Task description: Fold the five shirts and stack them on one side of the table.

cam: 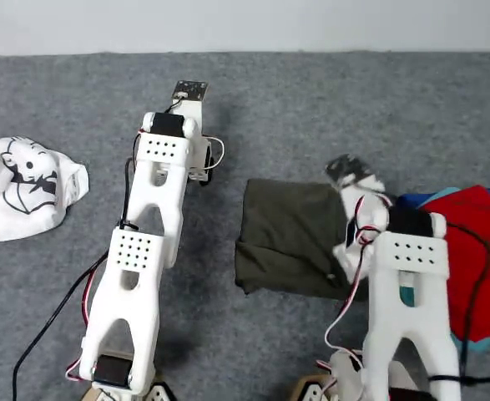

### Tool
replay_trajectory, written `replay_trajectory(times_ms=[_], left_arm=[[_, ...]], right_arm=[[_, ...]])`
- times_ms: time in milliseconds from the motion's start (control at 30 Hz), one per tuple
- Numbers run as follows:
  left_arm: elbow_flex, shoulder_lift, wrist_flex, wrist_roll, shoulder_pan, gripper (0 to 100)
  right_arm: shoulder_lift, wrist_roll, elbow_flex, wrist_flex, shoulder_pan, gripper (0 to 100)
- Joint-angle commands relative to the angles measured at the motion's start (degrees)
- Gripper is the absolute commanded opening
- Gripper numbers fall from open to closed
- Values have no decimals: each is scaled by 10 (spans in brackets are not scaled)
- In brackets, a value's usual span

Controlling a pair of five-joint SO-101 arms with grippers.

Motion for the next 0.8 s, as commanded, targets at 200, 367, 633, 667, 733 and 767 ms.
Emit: replay_trajectory(times_ms=[200, 367, 633, 667, 733, 767], left_arm=[[-19, -2, 6, 3, -1, 119], [-17, -2, 7, 3, -1, 119], [-16, -1, 7, 3, -1, 119], [-16, -1, 7, 3, -1, 119], [-16, -1, 7, 3, -1, 119], [-16, -1, 7, 3, -1, 119]], right_arm=[[195, -104, -57, -229, 8, 238], [349, -101, -150, -247, 9, 238], [534, -100, -274, -203, 10, 231], [549, -99, -287, -191, 6, 215], [571, -98, -309, -178, -4, 168], [578, -85, -318, -173, -8, 141]])
